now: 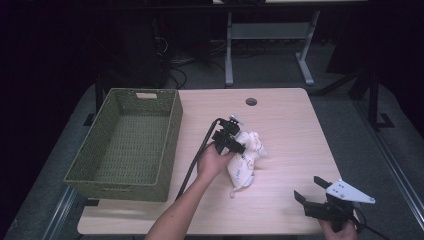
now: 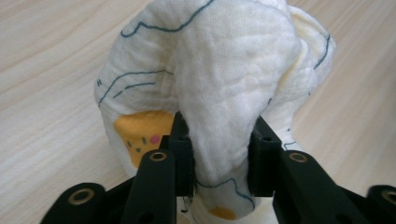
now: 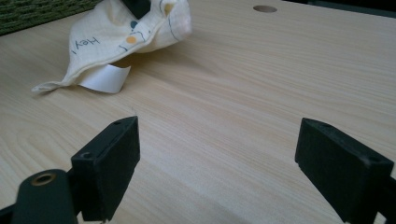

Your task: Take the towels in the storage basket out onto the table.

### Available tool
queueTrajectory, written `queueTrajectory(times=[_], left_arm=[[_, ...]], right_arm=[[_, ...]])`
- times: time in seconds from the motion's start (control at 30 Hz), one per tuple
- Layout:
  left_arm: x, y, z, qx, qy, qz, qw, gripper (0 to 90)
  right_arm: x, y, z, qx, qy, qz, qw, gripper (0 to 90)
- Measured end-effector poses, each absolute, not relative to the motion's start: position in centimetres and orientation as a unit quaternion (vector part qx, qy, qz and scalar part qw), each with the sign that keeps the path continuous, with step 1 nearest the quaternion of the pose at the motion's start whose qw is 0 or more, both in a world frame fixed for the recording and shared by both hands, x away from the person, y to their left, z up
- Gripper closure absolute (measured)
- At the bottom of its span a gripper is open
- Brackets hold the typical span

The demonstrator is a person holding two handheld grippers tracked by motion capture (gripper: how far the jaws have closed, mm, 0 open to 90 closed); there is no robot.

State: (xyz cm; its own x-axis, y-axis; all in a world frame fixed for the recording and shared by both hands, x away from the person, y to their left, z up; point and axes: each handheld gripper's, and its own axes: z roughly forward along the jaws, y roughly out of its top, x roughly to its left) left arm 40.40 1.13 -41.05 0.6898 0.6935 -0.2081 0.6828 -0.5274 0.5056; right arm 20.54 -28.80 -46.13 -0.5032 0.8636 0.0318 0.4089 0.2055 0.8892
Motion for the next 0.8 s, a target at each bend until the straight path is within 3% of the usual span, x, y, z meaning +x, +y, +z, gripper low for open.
queueTrajectory(times=[0.1,0.37,0.8], left_arm=[[40.4,1.1,-41.4,0.878,0.391,0.010,0.277,64.5],[40.0,1.8,-40.2,0.866,0.389,0.054,0.309,45.7],[38.1,4.5,-38.6,0.849,0.385,0.077,0.353,38.4]], right_arm=[[20.5,-28.8,-46.1,0.431,0.736,0.459,0.248,13.5],[20.6,-28.9,-46.1,0.433,0.735,0.460,0.248,13.6],[20.6,-28.6,-46.1,0.432,0.737,0.456,0.248,13.6]])
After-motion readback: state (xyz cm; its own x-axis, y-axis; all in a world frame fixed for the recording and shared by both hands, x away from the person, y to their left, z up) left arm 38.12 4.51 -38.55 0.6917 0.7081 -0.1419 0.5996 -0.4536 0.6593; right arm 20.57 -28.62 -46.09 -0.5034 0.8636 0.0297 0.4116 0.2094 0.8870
